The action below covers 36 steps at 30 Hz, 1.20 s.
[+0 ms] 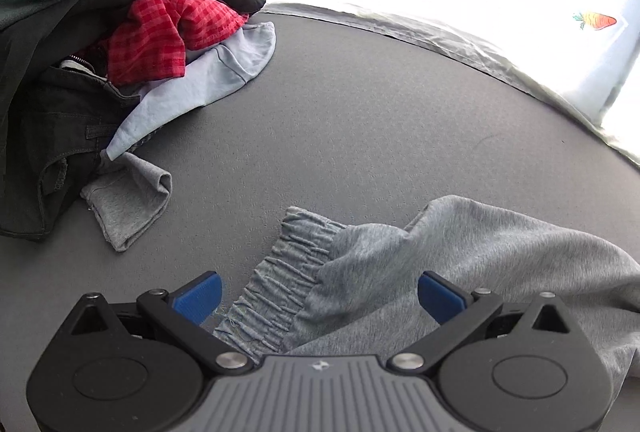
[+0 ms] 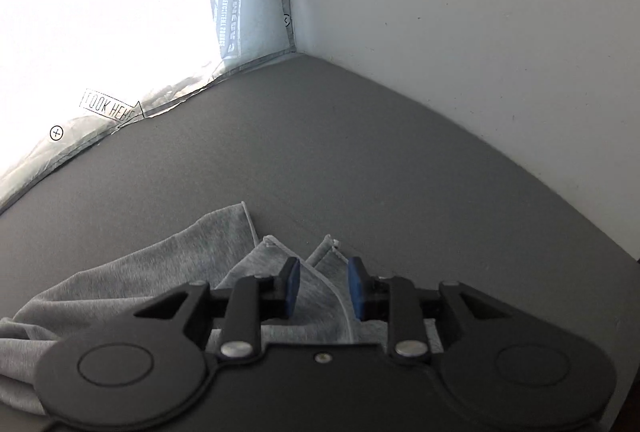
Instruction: Fold clothes
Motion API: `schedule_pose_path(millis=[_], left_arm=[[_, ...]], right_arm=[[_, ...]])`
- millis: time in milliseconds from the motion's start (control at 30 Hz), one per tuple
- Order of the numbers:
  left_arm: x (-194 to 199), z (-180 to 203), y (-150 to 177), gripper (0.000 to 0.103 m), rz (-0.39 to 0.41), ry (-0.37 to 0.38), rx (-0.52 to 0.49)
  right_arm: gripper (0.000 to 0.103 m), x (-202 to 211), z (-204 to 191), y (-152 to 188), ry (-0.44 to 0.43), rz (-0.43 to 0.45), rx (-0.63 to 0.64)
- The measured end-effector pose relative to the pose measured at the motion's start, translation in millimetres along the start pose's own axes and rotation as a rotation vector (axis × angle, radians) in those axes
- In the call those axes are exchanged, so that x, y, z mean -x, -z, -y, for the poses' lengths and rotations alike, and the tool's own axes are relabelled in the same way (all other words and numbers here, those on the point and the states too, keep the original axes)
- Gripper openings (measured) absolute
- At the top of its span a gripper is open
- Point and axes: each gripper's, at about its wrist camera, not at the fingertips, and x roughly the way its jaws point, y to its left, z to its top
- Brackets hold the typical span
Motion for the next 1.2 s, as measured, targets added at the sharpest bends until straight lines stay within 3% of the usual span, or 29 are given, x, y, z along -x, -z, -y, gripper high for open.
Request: schedule_pose_path(millis=[167,233,400,533,700,800,867,900,933,1033,1100,1200], left_arm=[[-9.6,-13.4,-17.0,0.1,-0.001,-0.02,0.013],[-15.6,-19.3,-22.9,0.092,-0.003,-0.016,0.033],[-33.9,-24.7,-31.9,0.084,-0.046,0.033,0.039],[-48.4,-18.2,-34.0,0.085,-0.117,0.124,0.008],[-59.2,-2.3,-26.7,0.085,-0.14,0.108,-0.072],[-58.9,-0.2,-26.1,0.084,-0.139,0.102,-0.076],[-56.0,-0.3,-24.4,0.076,-0.127,0.1,-0.082],[-53.6,-0.7,-23.5,0.063,-0.115,0.099,-0.085],[-51.2,-1.4,-22.7,0.051,-0.102,0.099,-0.087],[-47.1,-1.9,-22.4,0.026,-0.063,0.101,-0.099],[-42.0,-3.2,-25.3,0.019,-0.027,0.097,-0.102],[-23.2,-14.8,-37.2,0.016,0.06,0.098,-0.047]], right_arm=[[0.038,-29.9,-22.9,-20.2,-0.027,0.009,0.08],[0.044,-50.4,-32.1,-24.6,-0.035,-0.028,0.108],[0.044,-93.1,-47.2,-29.0,-0.044,-0.101,0.201],[0.05,-115.4,-37.3,-32.9,-0.092,-0.158,0.091],[0.056,-131.9,-34.6,-30.1,-0.122,-0.198,0.02],[0.059,-134.5,-43.0,-28.0,-0.116,-0.195,0.08],[0.042,-134.9,-51.3,-26.6,-0.098,-0.187,0.152],[0.031,-135.0,-54.9,-27.3,-0.107,-0.185,0.176],[0.003,-135.1,-58.3,-28.9,-0.127,-0.185,0.193],[0.002,-128.9,-66.6,-36.2,-0.128,-0.144,0.239],[0.002,-117.4,-71.9,-49.2,-0.131,-0.072,0.275],[0.002,-88.5,-71.4,-82.5,-0.167,0.07,0.259]])
